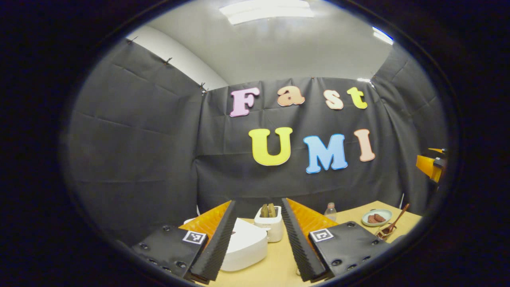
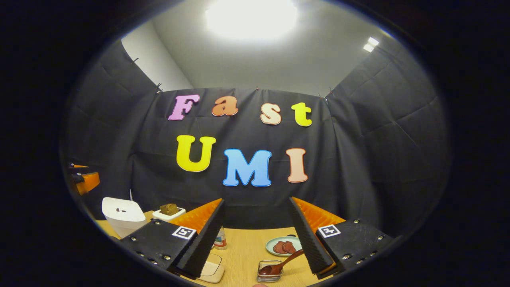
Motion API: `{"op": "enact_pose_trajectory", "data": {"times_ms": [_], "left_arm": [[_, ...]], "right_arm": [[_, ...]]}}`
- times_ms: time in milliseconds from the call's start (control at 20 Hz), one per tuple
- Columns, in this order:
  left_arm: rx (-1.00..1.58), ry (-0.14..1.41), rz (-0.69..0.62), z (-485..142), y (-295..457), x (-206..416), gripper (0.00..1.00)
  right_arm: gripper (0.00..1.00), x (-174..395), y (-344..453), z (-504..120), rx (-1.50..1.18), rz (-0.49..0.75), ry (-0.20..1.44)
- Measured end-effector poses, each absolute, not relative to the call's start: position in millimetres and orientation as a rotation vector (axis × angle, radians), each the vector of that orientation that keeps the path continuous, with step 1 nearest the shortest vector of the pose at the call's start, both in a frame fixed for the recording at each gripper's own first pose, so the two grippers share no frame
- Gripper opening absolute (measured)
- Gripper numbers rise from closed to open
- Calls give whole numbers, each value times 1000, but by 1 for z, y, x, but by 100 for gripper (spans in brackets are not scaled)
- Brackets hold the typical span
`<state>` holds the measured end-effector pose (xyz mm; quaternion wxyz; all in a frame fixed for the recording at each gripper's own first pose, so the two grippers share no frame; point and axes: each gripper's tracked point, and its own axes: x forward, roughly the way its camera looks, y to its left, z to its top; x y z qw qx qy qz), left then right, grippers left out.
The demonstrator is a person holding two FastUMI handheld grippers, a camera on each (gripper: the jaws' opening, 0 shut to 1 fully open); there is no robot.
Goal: Close the left gripper, press the button to open the rice cooker; take a wooden spoon from the chopstick holder with the right hand, scoop a spoonful of rice and pour it into the rice cooker, then put the wooden spoon back into the chopstick holder.
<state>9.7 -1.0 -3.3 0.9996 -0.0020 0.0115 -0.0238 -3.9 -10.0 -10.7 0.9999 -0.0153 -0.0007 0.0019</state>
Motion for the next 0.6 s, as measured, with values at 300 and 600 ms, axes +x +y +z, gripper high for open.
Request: {"op": "enact_pose_trajectory", "data": {"times_ms": [300,600], "left_arm": [[-23,2,-83,0,2,15,45],[-8,2,-14,-9,27,22,11]], "right_arm": [[95,-5,-3,-13,-44,9,6],[95,-10,4,-4,-56,15,-14]]}}
